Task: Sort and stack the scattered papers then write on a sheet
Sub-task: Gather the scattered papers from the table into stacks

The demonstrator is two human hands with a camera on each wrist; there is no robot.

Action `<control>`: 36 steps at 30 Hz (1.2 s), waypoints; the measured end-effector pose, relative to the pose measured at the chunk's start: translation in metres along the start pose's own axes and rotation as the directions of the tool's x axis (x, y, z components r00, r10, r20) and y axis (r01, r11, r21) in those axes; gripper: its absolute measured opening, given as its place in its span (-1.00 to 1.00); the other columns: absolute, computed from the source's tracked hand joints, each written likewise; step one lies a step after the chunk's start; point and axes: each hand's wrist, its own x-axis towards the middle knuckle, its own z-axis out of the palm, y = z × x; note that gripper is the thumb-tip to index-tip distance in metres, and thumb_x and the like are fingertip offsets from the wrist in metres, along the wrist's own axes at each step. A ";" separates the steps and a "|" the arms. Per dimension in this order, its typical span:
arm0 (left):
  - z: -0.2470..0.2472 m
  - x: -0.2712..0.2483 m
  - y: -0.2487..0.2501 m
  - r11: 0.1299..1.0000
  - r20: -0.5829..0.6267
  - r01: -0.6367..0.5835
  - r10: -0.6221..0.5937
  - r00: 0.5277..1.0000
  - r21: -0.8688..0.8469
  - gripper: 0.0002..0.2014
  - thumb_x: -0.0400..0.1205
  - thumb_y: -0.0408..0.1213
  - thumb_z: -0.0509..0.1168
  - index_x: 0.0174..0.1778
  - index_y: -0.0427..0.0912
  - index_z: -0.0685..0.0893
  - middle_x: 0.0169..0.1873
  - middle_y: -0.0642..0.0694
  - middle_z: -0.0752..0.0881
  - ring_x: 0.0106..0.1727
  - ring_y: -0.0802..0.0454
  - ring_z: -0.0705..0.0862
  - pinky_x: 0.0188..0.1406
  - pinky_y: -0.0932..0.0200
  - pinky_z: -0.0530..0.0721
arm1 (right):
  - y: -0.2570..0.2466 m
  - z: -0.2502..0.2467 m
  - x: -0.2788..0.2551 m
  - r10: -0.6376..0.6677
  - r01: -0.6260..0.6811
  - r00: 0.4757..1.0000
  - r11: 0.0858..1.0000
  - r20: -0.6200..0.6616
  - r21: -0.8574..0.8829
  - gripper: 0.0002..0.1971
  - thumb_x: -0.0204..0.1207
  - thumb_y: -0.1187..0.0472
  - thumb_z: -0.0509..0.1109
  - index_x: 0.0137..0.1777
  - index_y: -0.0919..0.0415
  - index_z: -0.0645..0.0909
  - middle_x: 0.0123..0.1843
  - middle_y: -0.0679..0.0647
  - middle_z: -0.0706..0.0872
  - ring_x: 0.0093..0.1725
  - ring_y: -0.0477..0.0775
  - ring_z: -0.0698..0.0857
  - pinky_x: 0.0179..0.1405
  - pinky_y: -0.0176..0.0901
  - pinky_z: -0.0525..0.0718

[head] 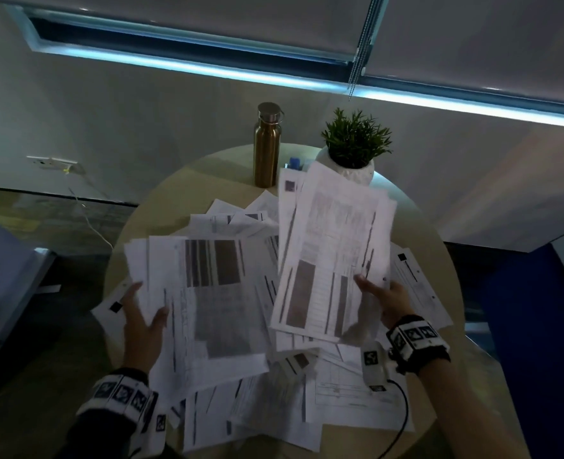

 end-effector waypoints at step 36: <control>0.045 -0.031 0.062 0.886 0.224 -0.247 0.352 0.909 -0.392 -0.37 0.52 -0.45 0.38 0.52 -0.18 0.34 0.29 -0.03 0.62 0.17 0.45 0.63 0.09 0.50 0.59 | 0.013 0.120 -0.075 -0.356 0.363 0.908 0.932 0.221 0.013 -0.72 0.26 0.40 0.61 -0.11 0.09 0.67 -0.15 -0.04 0.78 -0.23 -0.25 0.79 -0.25 -0.31 0.77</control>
